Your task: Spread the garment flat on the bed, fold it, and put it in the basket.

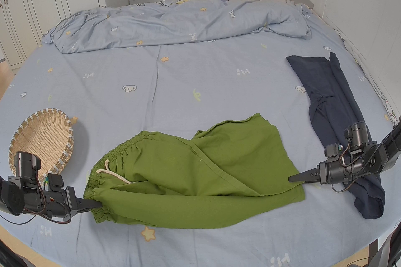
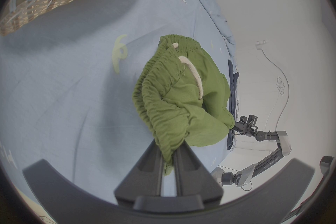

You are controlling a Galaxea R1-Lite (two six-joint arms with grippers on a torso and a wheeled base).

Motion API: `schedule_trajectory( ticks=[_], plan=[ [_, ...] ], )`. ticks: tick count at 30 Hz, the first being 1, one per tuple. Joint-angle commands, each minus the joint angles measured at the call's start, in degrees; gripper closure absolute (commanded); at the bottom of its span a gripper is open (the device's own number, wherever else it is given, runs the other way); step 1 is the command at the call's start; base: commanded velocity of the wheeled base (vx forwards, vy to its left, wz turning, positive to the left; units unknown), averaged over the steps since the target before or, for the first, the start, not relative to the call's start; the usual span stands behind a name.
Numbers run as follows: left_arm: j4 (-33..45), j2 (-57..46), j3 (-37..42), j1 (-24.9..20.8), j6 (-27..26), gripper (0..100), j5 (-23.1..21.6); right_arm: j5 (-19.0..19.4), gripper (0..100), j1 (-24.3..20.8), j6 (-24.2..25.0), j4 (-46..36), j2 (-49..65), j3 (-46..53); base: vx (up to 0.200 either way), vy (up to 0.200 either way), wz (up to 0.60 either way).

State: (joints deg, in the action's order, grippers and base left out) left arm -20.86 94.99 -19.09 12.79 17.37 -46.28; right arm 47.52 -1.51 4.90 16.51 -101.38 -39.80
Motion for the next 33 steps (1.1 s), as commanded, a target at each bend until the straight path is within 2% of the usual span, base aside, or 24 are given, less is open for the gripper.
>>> schedule_trajectory(
  ticks=[1, 9, 13, 18, 19, 33],
  plan=[
    [-0.15, 0.55, -0.07, 0.13, 0.03, 100, 0.05, -0.06, 0, -0.95, 0.11, -0.25, -0.93, 0.52, 0.0, 0.0, 0.0],
    [-0.15, 0.55, -0.07, 0.13, 0.03, 100, 0.05, -0.06, 0, -1.83, 0.02, -0.16, -2.16, 0.52, 0.0, 0.0, 0.0],
    [-0.15, 0.46, -0.07, 0.13, 0.03, 100, 0.05, 3.02, 0, -2.18, 0.11, -0.07, -2.42, 0.52, 0.0, 0.0, 0.0],
    [-0.15, 0.46, -0.07, 0.13, 0.03, 100, 0.05, 3.63, 0, -2.44, 0.11, -0.07, -2.33, 0.78, 0.0, 0.0, 0.0],
    [-0.15, 0.55, -0.07, 0.13, 0.03, 100, 0.05, 3.63, 100, -2.44, 0.11, 0.02, -2.42, 1.04, 0.0, 0.0, 0.0],
    [-0.15, 0.55, -0.07, 0.13, 0.03, 100, 0.05, 4.86, 100, -1.74, 0.11, 5.12, -2.25, 4.21, 0.0, 0.0, 0.0]
  ],
)
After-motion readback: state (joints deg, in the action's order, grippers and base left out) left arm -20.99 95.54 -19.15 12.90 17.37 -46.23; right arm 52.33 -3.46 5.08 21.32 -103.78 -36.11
